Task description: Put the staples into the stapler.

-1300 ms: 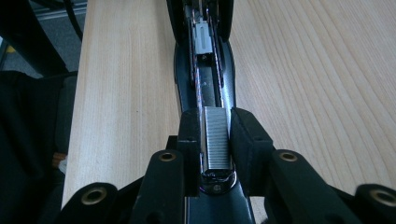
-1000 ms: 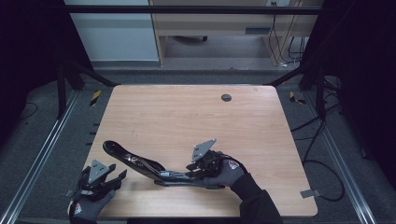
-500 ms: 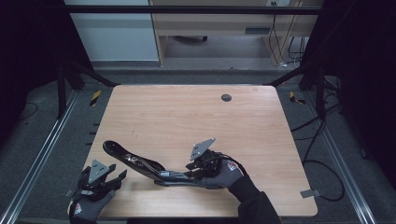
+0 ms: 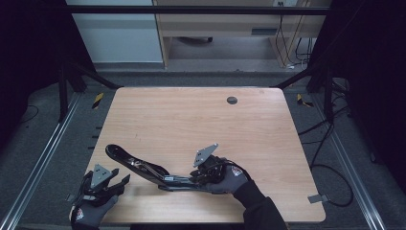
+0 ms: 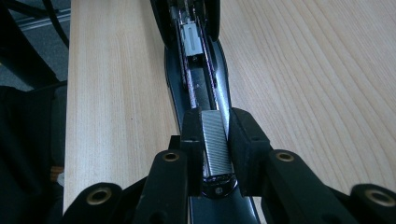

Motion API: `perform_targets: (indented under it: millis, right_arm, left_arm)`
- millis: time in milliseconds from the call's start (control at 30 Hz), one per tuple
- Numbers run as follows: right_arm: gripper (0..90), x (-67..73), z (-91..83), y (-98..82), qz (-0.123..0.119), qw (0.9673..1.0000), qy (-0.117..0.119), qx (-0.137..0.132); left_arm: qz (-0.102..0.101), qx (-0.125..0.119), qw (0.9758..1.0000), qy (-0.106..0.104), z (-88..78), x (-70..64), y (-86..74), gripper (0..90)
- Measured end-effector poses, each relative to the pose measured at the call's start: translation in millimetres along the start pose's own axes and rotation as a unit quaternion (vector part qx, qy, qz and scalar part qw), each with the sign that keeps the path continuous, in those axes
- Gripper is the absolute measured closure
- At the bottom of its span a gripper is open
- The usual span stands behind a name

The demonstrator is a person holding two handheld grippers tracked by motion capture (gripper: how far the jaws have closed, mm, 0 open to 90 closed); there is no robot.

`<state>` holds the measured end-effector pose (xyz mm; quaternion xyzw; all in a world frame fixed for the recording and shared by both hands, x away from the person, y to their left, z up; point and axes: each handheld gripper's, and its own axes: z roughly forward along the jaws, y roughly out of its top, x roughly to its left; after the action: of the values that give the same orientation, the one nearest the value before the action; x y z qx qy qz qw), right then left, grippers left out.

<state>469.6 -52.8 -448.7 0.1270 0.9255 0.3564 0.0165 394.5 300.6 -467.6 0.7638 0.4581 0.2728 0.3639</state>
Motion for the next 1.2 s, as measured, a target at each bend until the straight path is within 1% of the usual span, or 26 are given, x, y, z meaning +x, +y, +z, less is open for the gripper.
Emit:
perform_targets:
  millis: [33, 133, 233, 333, 367, 467, 533, 667, 733, 900, 967, 1033, 1067, 1200]
  right_arm:
    - [76.5, -0.3, -0.3, -0.2, -0.005, 1.0000, -0.001, 0.000]
    - [76.6, 0.9, 0.0, -0.8, -0.003, 1.0000, -0.004, -0.005]
    - [76.9, 1.1, -0.3, -1.8, -0.011, 0.9999, -0.006, -0.008]
    - [77.6, 2.2, -1.5, -1.5, -0.010, 0.9998, -0.004, -0.015]
    - [77.8, 2.0, -2.0, -1.4, -0.013, 0.9997, -0.003, -0.020]
    - [77.8, 2.2, -2.3, -1.1, -0.014, 0.9997, -0.003, -0.018]
    - [77.6, 2.0, -2.0, -1.3, -0.012, 0.9998, -0.002, -0.019]
    - [76.4, 1.2, -0.1, -2.3, -0.011, 0.9999, -0.006, -0.008]
    - [76.2, 1.2, 0.0, -3.0, -0.005, 0.9999, -0.005, -0.008]
    - [74.7, 1.9, -0.4, -2.7, -0.001, 1.0000, -0.005, -0.008]
    - [74.3, 1.4, -0.7, -2.8, -0.002, 0.9999, -0.005, -0.015]
    - [74.1, 1.6, -2.1, -2.7, 0.002, 0.9998, -0.007, -0.016]
    - [74.1, 1.4, -3.1, -2.6, 0.003, 0.9997, -0.009, -0.021]
    - [74.0, 1.2, -7.7, -2.5, 0.009, 0.9992, -0.022, -0.032]
  left_arm:
    - [0.000, 0.000, 1.0000, 0.000, 0.0, 0.0, 0.0, 48.9]
    - [0.000, 0.000, 1.0000, 0.000, -0.1, -0.1, 0.0, 48.9]
    - [0.000, 0.000, 1.0000, 0.000, 0.0, -0.1, 0.0, 48.9]
    - [0.001, 0.000, 1.0000, 0.000, -0.2, 0.0, 0.0, 48.9]
    - [0.000, 0.000, 1.0000, 0.000, -0.1, 0.0, 0.0, 48.9]
    - [0.000, 0.000, 1.0000, 0.000, 0.0, -0.1, 0.0, 48.9]
    - [0.001, 0.001, 1.0000, 0.000, 0.1, 0.0, 0.1, 48.9]
    - [0.001, 0.001, 1.0000, 0.000, 0.0, -0.1, 0.0, 48.9]
    - [0.001, 0.001, 1.0000, 0.000, 0.0, 0.0, 0.0, 48.9]
    - [0.001, 0.001, 1.0000, 0.000, 0.0, 0.0, 0.0, 48.9]
    - [0.001, 0.001, 1.0000, -0.001, -0.1, 0.0, 0.0, 48.9]
    - [0.001, 0.001, 1.0000, -0.001, -0.1, 0.0, 0.1, 48.9]
    - [0.000, 0.000, 1.0000, 0.000, 0.0, -0.1, 0.0, 48.9]
    - [0.000, 0.000, 1.0000, -0.001, -0.3, 0.1, 0.0, 48.9]
